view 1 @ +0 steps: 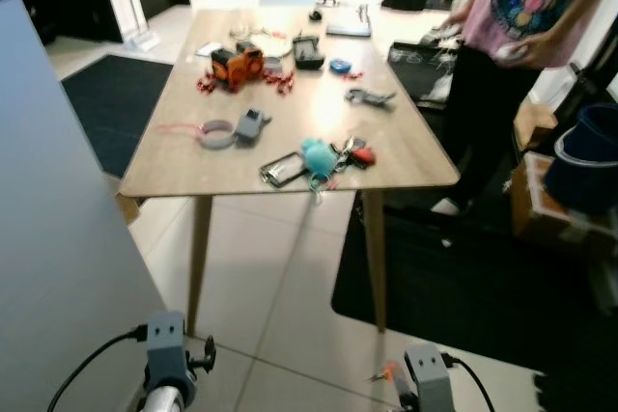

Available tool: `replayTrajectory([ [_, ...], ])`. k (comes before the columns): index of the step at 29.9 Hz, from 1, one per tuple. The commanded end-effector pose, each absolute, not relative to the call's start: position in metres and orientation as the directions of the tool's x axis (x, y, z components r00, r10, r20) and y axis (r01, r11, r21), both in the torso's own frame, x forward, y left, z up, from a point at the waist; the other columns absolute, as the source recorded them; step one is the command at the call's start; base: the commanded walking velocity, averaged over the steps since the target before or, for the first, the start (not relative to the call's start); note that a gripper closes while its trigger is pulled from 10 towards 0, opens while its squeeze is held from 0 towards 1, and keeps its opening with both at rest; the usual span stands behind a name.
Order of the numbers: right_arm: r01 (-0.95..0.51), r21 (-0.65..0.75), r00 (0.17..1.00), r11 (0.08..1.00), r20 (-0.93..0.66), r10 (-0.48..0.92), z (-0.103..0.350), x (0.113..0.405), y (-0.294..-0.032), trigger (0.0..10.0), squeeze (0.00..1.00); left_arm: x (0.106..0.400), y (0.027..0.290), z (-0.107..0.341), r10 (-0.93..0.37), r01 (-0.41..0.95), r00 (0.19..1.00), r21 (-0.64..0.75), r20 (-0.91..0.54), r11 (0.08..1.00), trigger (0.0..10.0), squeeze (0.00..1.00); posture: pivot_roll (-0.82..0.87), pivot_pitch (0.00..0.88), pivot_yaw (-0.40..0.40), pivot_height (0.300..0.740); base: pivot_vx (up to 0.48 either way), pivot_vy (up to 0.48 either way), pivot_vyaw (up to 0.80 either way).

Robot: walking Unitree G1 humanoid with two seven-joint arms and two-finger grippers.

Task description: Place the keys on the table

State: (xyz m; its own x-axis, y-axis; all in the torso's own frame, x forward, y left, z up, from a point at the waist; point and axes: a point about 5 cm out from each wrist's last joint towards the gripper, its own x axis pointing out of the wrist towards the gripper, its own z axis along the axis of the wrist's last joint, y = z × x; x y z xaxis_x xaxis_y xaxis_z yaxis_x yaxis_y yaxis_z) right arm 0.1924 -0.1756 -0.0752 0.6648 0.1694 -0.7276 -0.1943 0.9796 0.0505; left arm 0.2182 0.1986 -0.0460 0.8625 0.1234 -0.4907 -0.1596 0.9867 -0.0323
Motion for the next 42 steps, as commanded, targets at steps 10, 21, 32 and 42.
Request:
replayTrajectory([
  [10,-0.177,0.04,0.655,0.983,-0.741,0.148,-0.0771,0.1879,-0.1827,10.0,0.0,0.2162,0.1973,-0.0488,0.101,-0.124,0.85,-0.011,-0.516,0.992,10.0,0.0,0.05,0.073,-0.002,0.74,0.0,-0.035,0.0],
  [21,-0.182,0.036,0.654,0.983,-0.742,0.149,-0.077,0.1876,-0.1839,10.0,0.0,0.2182,0.1977,-0.0477,0.111,-0.135,0.85,-0.009,-0.514,0.991,10.0,0.0,0.05,0.066,-0.007,0.74,0.0,0.0,0.0],
  [32,-0.198,0.035,0.654,0.98,-0.739,0.159,-0.0768,0.188,-0.1827,10.0,0.0,0.2177,0.1957,-0.0485,0.097,-0.136,0.849,-0.038,-0.519,0.99,10.0,0.0,0.05,0.059,-0.007,0.74,0.12,0.0,0.0],
  [42,-0.205,0.035,0.653,0.978,-0.74,0.163,-0.0769,0.1877,-0.1819,10.0,0.0,0.2175,0.1948,-0.0487,0.097,-0.141,0.849,-0.044,-0.52,0.989,10.0,0.0,0.05,0.064,-0.009,0.74,0.298,0.0,0.0],
])
